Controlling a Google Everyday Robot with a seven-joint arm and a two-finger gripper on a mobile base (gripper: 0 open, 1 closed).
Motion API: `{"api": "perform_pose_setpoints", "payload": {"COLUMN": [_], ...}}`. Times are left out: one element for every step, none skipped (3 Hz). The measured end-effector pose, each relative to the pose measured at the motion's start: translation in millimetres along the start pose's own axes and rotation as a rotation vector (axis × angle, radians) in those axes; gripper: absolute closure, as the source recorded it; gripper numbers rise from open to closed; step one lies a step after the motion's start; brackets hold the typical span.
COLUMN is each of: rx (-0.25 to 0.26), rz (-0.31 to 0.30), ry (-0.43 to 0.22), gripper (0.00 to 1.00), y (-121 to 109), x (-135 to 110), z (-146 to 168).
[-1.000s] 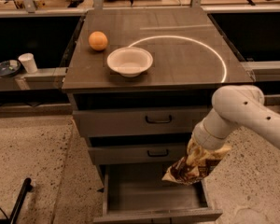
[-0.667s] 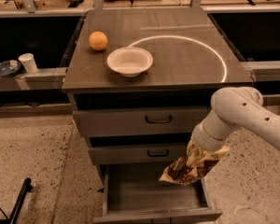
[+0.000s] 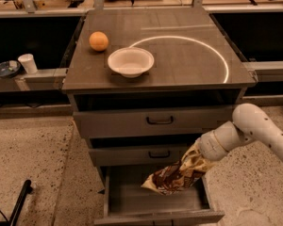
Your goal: Place brown chip bag into bottom drawer
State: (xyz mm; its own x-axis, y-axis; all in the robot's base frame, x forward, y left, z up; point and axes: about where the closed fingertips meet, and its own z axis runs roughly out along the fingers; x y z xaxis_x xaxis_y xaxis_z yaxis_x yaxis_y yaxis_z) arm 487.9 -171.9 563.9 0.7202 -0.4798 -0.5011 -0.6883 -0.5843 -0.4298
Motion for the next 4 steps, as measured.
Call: {"api": "perform_pose_setpoints", "payload": {"rx": [0.158, 0.197, 0.272, 0.331], "rz": [0.101, 0.151, 0.223, 0.246], "ry": [-0.222, -0.287, -0.318, -0.304], "gripper": [1.0, 1.0, 1.0, 1.0], "y": [-0.7, -3.5, -1.0, -8.4], "x": [-4.4, -11.0, -18.7, -22.5], "z": [52.0, 81.8, 123.8, 149.5]}}
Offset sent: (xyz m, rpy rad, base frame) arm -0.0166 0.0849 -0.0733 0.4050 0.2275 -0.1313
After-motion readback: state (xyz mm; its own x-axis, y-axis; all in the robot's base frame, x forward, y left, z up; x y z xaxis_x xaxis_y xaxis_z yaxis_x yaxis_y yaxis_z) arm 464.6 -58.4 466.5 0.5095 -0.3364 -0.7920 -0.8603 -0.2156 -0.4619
